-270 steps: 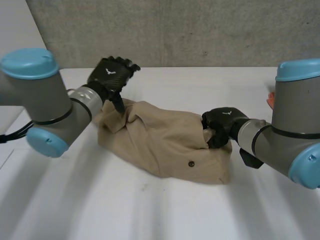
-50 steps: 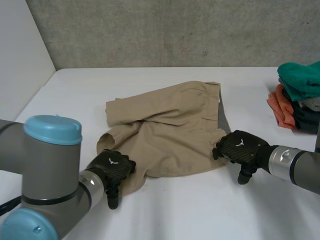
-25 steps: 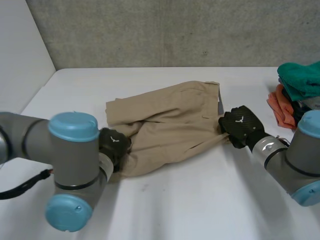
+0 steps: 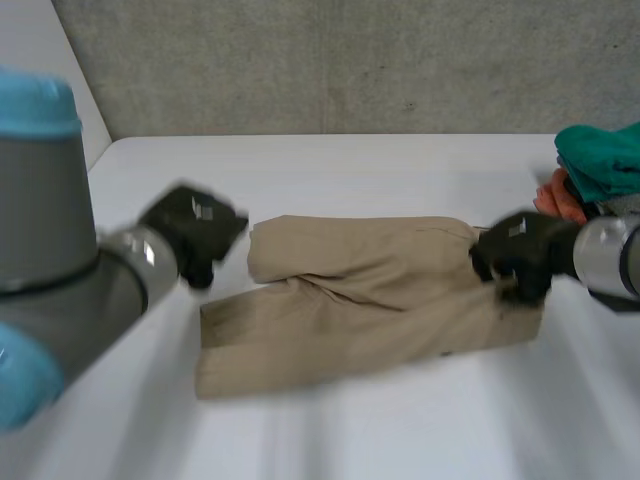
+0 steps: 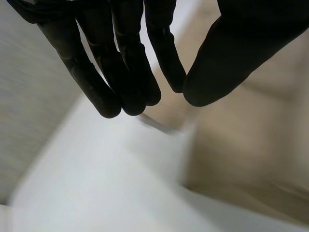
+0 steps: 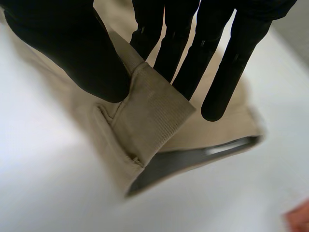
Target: Fold the laundry.
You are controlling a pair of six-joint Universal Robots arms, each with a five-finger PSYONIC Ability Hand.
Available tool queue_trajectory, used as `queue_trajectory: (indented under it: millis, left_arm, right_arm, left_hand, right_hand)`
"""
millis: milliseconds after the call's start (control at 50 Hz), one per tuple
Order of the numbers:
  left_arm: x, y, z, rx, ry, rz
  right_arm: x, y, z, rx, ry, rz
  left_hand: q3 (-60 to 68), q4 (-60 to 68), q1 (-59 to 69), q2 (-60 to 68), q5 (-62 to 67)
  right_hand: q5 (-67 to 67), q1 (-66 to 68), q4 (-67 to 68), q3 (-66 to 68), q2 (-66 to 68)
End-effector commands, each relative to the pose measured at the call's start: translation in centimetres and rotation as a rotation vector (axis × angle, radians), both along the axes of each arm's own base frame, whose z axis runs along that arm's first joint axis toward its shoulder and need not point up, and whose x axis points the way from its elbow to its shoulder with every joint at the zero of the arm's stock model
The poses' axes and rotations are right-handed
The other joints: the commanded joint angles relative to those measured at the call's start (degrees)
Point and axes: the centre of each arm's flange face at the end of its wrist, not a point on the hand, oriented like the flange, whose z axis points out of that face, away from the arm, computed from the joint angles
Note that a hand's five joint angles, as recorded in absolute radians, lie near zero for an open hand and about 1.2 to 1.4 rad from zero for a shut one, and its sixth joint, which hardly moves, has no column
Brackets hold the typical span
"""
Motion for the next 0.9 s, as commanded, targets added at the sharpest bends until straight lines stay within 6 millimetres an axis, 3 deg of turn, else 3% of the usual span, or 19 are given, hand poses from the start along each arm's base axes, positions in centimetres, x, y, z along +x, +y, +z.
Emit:
queue_trajectory:
  millis: [20, 80, 140, 180, 220, 240, 260, 280, 300, 320, 340, 420, 500, 620, 800, 900]
  left_arm:
    - [-2.4, -7.2, 9.6, -0.468, 0.299, 0.015]
    - [-2.2, -9.1, 16.3, -0.728, 0.497, 0.019]
    - [-1.7, -9.5, 20.1, -0.86, 0.633, 0.027]
    - [-1.2, -9.9, 21.0, -0.879, 0.679, 0.05]
    - [-1.0, -10.1, 20.5, -0.841, 0.686, 0.07]
    - [-1.1, -10.1, 19.4, -0.774, 0.678, 0.08]
    - [-1.2, -10.1, 18.5, -0.724, 0.67, 0.085]
    - [-1.4, -10.0, 17.3, -0.662, 0.661, 0.09]
    - [-1.7, -9.6, 14.9, -0.536, 0.648, 0.096]
    - [-1.9, -9.4, 13.4, -0.459, 0.638, 0.104]
    - [-2.1, -9.0, 10.6, -0.333, 0.616, 0.118]
    - [-3.4, -6.9, 3.3, -0.031, 0.579, 0.141]
    - [-4.4, -5.8, -1.7, 0.147, 0.57, 0.156]
    - [-6.5, -4.5, -6.0, 0.313, 0.581, 0.14]
    - [-8.6, -6.4, -6.9, 0.293, 0.675, 0.117]
    - [-10.4, -6.2, -7.5, 0.328, 0.732, 0.11]
  right_arm:
    - [2.0, -6.1, 7.1, -0.467, -0.265, -0.171]
    - [2.8, -8.6, 12.6, -0.745, -0.521, -0.215]
    - [3.4, -9.1, 16.6, -0.902, -0.707, -0.208]
    - [3.4, -9.2, 17.1, -0.902, -0.734, -0.243]
    - [3.6, -9.2, 16.0, -0.852, -0.712, -0.262]
    - [4.1, -8.8, 14.6, -0.779, -0.675, -0.26]
    - [4.4, -8.6, 14.0, -0.751, -0.658, -0.255]
    - [4.6, -8.3, 13.3, -0.718, -0.639, -0.249]
    - [4.9, -7.8, 11.7, -0.654, -0.596, -0.238]
    - [5.0, -7.5, 11.1, -0.628, -0.576, -0.232]
    - [5.3, -7.1, 9.9, -0.595, -0.546, -0.214]
    - [5.8, -6.3, 9.0, -0.629, -0.492, -0.174]
    - [6.0, -5.8, 9.9, -0.674, -0.496, -0.163]
    - [6.8, -3.7, 12.5, -0.7, -0.558, -0.129]
    - [7.8, 1.1, 15.2, -0.681, -0.609, -0.062]
    - [8.2, 3.2, 16.3, -0.685, -0.631, -0.027]
  left_hand:
    - [11.97, 11.67, 27.0, 11.52, 12.2]
    - [11.97, 11.67, 27.0, 11.52, 12.2]
    - [11.97, 11.67, 27.0, 11.52, 12.2]
    - [11.97, 11.67, 27.0, 11.52, 12.2]
    - [11.97, 11.67, 27.0, 11.52, 12.2]
    - [11.97, 11.67, 27.0, 11.52, 12.2]
    - [4.16, 3.86, 19.19, 3.71, 4.39]
    - [-6.74, -7.04, 8.29, -7.19, -6.51]
    - [-30.66, -30.96, -15.64, -31.11, -30.43]
    - [-40.4, -40.69, -25.37, -40.84, -40.16]
    - [-46.99, -47.28, -31.96, -47.44, -46.76]
    - [-53.93, -54.23, -38.9, -54.38, -53.7]
    - [-54.12, -54.42, -39.09, -54.57, -53.89]
    - [-58.03, -58.33, -43.0, -58.48, -57.8]
    - [-58.03, -58.33, -43.0, -58.48, -57.8]
    - [-58.03, -58.33, -43.0, -58.48, -57.8]
  right_hand:
    - [11.76, 16.12, 11.44, 11.87, 12.32]
    - [11.76, 16.12, 11.44, 11.87, 12.32]
    - [11.76, 16.12, 11.44, 11.87, 12.32]
    - [11.76, 16.12, 11.44, 11.87, 12.32]
    - [11.76, 16.12, 11.44, 11.87, 12.32]
    - [11.76, 16.12, 11.44, 11.87, 12.32]
    - [11.76, 16.12, 11.44, 11.87, 12.32]
    - [11.76, 16.12, 11.44, 11.87, 12.32]
    - [11.76, 16.12, 11.44, 11.87, 12.32]
    - [11.76, 16.12, 11.44, 11.87, 12.32]
    - [11.76, 16.12, 11.44, 11.87, 12.32]
    - [11.76, 16.12, 11.44, 11.87, 12.32]
    - [11.76, 16.12, 11.44, 11.87, 12.32]
    - [11.76, 16.12, 11.44, 11.87, 12.32]
    - [11.76, 16.12, 11.44, 11.87, 12.32]
    - [11.76, 16.12, 11.44, 11.87, 12.32]
